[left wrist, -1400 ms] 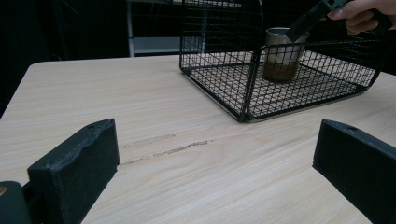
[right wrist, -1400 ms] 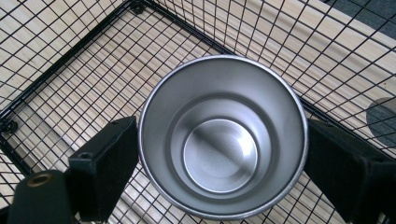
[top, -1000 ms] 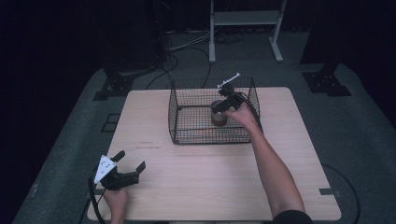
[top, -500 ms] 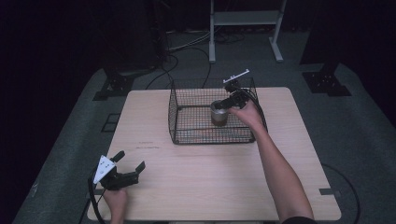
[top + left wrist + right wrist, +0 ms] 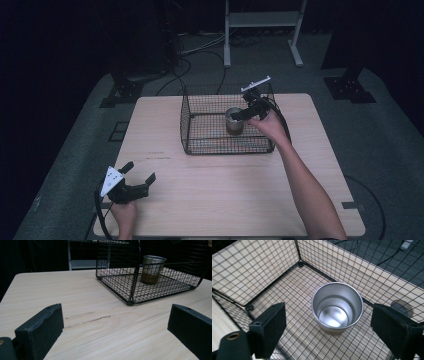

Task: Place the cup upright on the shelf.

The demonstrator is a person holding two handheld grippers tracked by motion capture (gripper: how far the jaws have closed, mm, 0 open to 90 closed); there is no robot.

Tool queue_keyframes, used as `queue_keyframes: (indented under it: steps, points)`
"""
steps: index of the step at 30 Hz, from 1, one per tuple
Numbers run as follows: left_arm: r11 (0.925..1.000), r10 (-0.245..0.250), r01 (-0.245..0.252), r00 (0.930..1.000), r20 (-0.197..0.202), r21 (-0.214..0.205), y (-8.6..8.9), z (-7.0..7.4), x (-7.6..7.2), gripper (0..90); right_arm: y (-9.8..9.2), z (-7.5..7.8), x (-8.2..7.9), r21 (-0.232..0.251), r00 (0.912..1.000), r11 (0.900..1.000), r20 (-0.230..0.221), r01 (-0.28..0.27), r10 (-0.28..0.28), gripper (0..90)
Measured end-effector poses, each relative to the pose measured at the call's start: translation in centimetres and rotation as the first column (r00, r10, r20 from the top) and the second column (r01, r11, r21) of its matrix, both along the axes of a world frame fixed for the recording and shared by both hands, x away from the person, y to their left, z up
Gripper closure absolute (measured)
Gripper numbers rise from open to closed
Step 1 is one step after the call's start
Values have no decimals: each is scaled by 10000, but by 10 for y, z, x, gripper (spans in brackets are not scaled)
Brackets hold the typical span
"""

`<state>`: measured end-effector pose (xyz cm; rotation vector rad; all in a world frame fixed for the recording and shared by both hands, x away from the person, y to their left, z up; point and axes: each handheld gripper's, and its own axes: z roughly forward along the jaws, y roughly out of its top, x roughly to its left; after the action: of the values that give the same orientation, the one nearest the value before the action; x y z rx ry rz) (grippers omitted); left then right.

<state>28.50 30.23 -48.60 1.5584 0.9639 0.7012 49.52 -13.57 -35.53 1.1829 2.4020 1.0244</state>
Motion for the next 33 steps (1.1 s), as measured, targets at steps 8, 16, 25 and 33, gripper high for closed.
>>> queue_keyframes:
  steps: [8,16,25,33]
  points:
    - [9998,83,-83,10000,9,-171,2,0,0,0,-2,5,-16,99,9993,9995,224,-313,311,127]
    - [9999,64,-64,10000,27,-146,1,0,0,0,-8,8,-34,327,9975,9982,501,-508,492,127]
    - [10000,25,-25,10000,33,-95,1,0,0,0,-19,10,-52,358,9945,9974,859,-629,597,128]
    - [10000,44,-44,10000,30,-74,1,0,0,0,-24,7,-66,188,9924,9967,970,-785,764,129]
